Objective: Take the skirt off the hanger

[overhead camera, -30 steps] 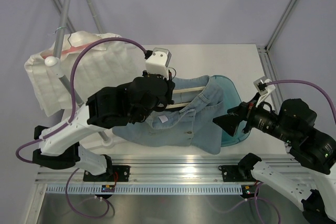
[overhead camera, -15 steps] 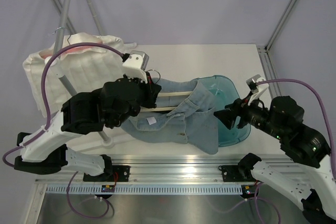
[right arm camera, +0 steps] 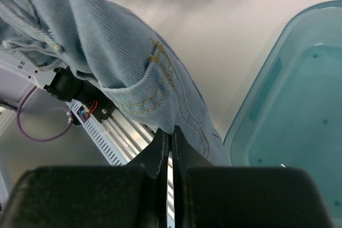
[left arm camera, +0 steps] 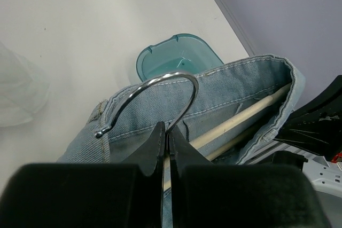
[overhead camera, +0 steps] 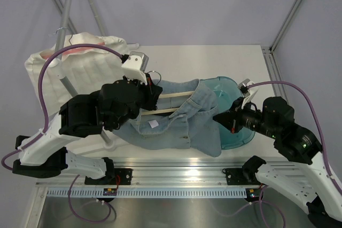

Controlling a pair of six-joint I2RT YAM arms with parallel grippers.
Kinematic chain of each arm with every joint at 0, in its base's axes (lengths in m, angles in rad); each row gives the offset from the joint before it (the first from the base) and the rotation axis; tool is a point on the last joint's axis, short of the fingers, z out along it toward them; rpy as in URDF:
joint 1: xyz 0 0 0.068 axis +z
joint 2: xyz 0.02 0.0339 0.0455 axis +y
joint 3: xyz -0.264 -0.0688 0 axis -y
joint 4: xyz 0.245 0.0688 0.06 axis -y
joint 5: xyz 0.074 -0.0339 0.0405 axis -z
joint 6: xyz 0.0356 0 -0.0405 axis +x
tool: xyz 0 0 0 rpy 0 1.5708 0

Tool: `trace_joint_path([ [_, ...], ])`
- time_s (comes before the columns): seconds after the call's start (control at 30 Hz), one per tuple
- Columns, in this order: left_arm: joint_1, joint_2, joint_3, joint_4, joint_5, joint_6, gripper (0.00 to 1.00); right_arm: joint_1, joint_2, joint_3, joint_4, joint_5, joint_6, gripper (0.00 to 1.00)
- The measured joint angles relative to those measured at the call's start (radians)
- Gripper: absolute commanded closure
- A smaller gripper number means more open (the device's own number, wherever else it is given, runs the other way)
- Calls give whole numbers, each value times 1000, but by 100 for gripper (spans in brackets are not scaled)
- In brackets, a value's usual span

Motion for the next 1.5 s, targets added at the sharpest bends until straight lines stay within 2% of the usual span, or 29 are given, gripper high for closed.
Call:
trace_joint_path([
  [0.17,0,-8,-16,2,-12,-2,100,0,-75,0,-24,117,44,100],
  [0.5,-2,-93,-80,40,-26,-45,100,1,-246,69,-225,566,231,100],
  [0.6,0,-134,-96,33,-37,-45,100,1,-300,70,-260,615,247,100],
  [0.7,0,-166,-130,80,-12,-38,100,0,-296,75,-250,573,238,100],
  [0.8,2,-179,-156,169,70,-36,100,-1,-224,77,-197,460,223,100],
  [0.97,1,-155,-163,340,306,-79,100,-1,-5,113,-83,333,199,100],
  [1.13,-40,-164,-209,435,441,-135,100,-1,206,255,-19,318,150,100],
  [1.3,-54,-260,-293,449,514,-176,100,-1,404,445,35,343,90,100],
  [1.5,-54,-361,-253,517,605,-192,100,-7,580,539,121,316,71,100],
])
